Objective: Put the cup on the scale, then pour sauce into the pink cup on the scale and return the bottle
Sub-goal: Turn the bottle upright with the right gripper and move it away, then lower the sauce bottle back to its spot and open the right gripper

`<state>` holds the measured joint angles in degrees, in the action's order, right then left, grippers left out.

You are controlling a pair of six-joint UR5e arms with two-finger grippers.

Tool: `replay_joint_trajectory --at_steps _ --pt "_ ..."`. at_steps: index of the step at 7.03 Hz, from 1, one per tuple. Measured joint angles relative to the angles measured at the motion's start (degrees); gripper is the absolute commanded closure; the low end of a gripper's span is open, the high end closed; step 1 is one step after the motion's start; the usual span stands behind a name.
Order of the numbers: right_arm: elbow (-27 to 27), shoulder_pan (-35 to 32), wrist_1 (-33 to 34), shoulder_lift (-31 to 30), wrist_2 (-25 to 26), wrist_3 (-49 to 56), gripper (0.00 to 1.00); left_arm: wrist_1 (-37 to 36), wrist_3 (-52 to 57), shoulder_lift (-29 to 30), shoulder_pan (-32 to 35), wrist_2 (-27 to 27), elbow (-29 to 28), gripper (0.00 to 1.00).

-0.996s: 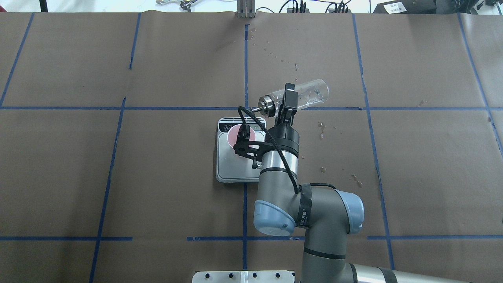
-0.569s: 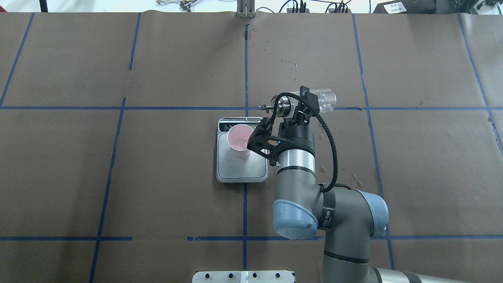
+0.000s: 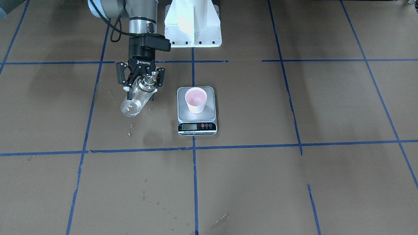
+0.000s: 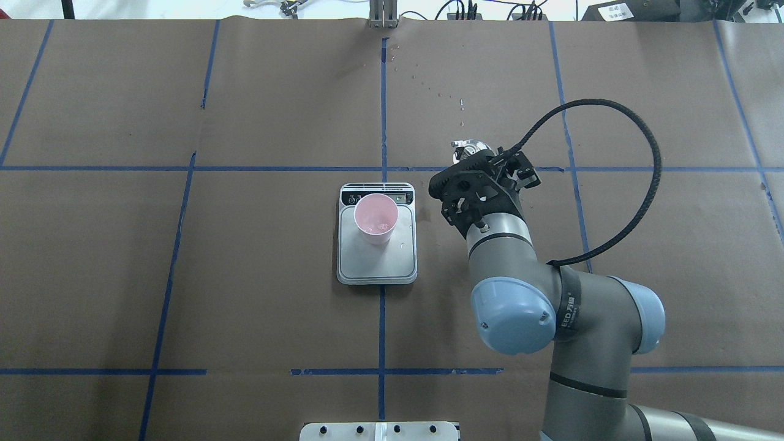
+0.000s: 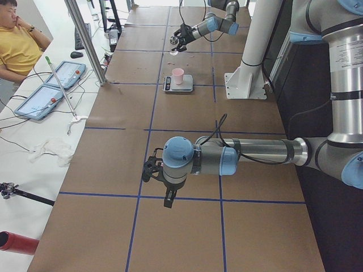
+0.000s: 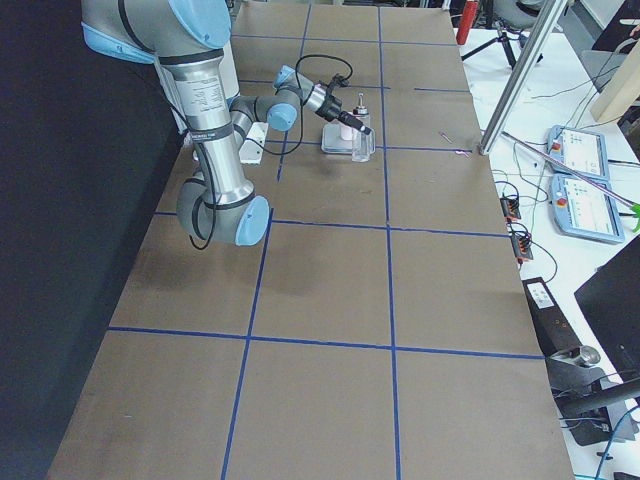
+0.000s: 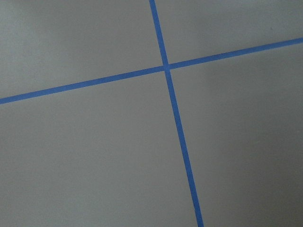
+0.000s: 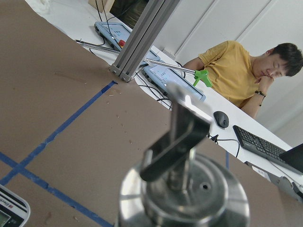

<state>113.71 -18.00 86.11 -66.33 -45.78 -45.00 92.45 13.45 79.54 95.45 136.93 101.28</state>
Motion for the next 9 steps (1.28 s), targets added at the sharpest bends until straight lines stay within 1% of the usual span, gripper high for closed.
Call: replay_joint_trajectory --at_steps 1,2,3,5,6,7,9 --pt "1.7 -0.5 -0.3 -1.6 -2.5 -4.8 1.0 0.2 0.0 0.0 0.0 0.0 0.0 0.0" --pt "3.2 -0.9 -2.5 -4.2 -5.2 -10.9 1.0 0.7 0.0 0.0 0.0 -0.1 0.0 0.0" --pt "4.0 -1.1 -7.6 -8.3 -7.4 -15.8 1.0 0.9 0.0 0.0 0.0 -0.1 0.0 0.0" --pt "4.2 -1.2 -20.8 -19.2 -8.2 -18.8 1.0 1.1 0.0 0.0 0.0 -0.1 0.0 0.0" --pt "4.0 -1.2 -25.3 -23.1 -8.0 -19.3 1.0 1.1 0.1 0.0 0.0 -0.1 0.0 0.0" --pt "3.4 -1.1 -28.3 -25.3 -7.5 -20.0 1.0 1.1 0.1 -0.1 0.0 -0.1 0.0 0.0" --pt "0.8 -1.0 -31.4 -26.2 -7.2 -22.1 1.0 1.1 0.1 -0.1 0.0 -0.1 0.0 0.0"
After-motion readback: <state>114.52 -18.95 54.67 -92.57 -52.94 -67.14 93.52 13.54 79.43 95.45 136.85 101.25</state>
